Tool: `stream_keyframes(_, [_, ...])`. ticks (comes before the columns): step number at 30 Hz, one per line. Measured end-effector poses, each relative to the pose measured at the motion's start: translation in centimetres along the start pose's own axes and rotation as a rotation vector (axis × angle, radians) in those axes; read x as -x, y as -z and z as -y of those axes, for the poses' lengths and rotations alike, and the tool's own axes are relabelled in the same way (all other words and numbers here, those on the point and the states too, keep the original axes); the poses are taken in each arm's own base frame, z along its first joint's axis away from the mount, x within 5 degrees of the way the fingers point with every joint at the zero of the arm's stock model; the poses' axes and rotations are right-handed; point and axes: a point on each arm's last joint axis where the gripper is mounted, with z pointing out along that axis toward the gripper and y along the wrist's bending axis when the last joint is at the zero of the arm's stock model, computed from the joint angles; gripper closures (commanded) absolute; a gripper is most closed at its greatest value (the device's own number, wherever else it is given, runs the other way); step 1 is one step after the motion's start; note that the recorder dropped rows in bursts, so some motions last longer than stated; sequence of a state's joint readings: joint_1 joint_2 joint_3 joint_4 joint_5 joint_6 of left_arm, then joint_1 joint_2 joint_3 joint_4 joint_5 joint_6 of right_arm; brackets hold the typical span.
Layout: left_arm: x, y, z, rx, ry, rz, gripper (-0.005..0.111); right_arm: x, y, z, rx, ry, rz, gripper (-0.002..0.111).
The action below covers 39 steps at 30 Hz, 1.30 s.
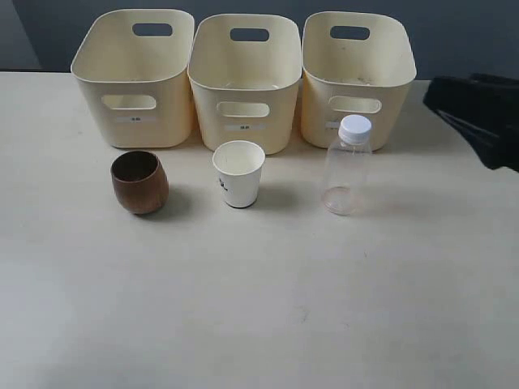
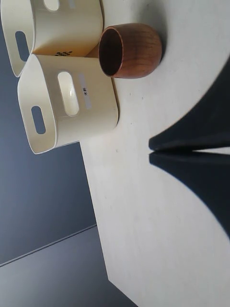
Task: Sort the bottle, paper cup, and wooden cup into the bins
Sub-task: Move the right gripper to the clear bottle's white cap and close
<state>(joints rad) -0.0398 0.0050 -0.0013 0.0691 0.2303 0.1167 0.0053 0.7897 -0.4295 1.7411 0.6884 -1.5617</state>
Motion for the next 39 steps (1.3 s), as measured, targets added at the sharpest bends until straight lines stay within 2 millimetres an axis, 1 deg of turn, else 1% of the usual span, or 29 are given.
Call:
stream_keyframes(3, [0.0,0.0,0.0,0.000,0.000,0.000,0.107,-0.2,-2.1,1.3,0.044,0.022,-0.073,0.051])
stream_keyframes(6, [0.0,0.0,0.0,0.000,0.000,0.000,0.107,-0.5,-3.5,2.5,0.039,0.040,-0.119,0.051])
stream_keyframes(11, [0.0,0.0,0.0,0.000,0.000,0.000,0.107,-1.0,-5.5,4.2,0.040,0.056,-0.180,0.040])
stream_keyframes(13, [0.0,0.0,0.0,0.000,0.000,0.000,0.107,-1.2,-6.2,4.8,0.044,0.044,-0.201,0.039])
stream_keyframes(20, [0.0,0.0,0.0,0.000,0.000,0.000,0.107,-2.0,-8.9,5.8,0.023,0.071,-0.280,0.039])
stream_keyframes(24, [0.0,0.0,0.0,0.000,0.000,0.000,0.107,-2.4,-10.6,6.2,-0.024,0.095,-0.326,0.039])
stream_keyframes(29, [0.0,0.0,0.0,0.000,0.000,0.000,0.107,-2.8,-11.7,6.8,-0.088,0.118,-0.368,0.039])
stream_keyframes(35, [0.0,0.0,0.0,0.000,0.000,0.000,0.107,-3.4,-12.8,7.6,-0.097,0.108,-0.398,0.039])
stream_keyframes(39, [0.0,0.0,0.0,0.000,0.000,0.000,0.107,-4.3,-13.9,8.4,-0.095,0.087,-0.432,0.039])
